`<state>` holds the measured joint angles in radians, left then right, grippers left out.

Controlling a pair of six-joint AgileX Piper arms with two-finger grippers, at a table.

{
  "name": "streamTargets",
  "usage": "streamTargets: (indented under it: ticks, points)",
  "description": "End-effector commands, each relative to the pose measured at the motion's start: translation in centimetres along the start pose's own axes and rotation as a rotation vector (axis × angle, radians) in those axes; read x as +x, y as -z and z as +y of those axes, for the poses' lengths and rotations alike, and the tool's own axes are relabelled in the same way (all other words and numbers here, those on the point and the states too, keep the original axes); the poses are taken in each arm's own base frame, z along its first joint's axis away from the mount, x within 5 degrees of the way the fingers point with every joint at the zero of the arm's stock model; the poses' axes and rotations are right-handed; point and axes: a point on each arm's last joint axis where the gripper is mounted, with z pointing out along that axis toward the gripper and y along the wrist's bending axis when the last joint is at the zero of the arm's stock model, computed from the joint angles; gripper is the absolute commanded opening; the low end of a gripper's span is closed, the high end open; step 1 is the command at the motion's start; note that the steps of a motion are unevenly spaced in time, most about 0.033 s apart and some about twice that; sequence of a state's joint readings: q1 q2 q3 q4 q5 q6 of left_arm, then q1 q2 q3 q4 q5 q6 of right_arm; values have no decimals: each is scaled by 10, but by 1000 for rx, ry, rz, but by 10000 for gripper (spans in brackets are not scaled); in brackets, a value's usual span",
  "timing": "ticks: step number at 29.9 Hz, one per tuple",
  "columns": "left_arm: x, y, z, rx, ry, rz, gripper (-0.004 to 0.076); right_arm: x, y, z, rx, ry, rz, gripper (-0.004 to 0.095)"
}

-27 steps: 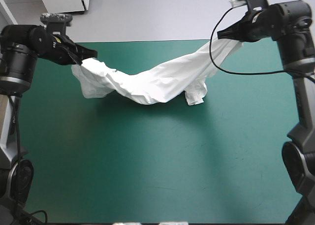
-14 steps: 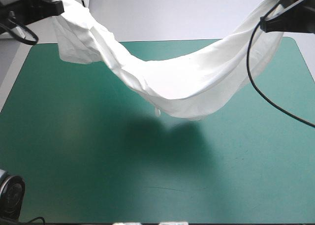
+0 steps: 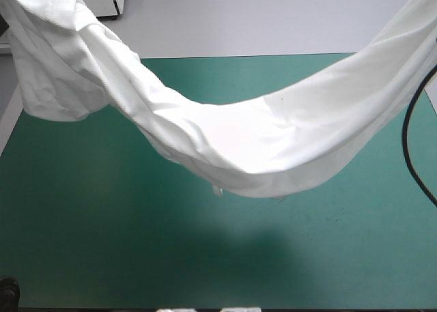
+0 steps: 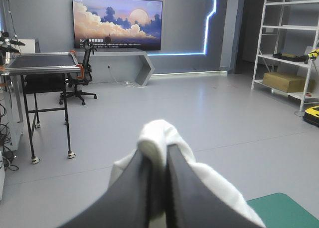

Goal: Fold the cloth

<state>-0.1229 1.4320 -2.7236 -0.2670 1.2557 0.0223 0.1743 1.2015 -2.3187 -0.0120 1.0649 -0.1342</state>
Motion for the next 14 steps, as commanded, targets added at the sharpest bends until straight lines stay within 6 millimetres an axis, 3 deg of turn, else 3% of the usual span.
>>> streamTargets:
  ticks: [1, 7, 10, 14]
  points:
    - [7, -8, 0, 27, 18, 56, -9, 9, -8, 0, 5, -14, 72, -13]
    - [41, -45, 4, 99, 76, 251, -9, 41, -22, 8, -54, -56, 302, -13]
    - [73, -61, 10, 96, 100, 399, -9, 58, -32, 11, -76, -65, 364, -13]
    - [131, -94, 25, 58, 133, 576, -9, 90, -60, 15, -73, -66, 444, -13]
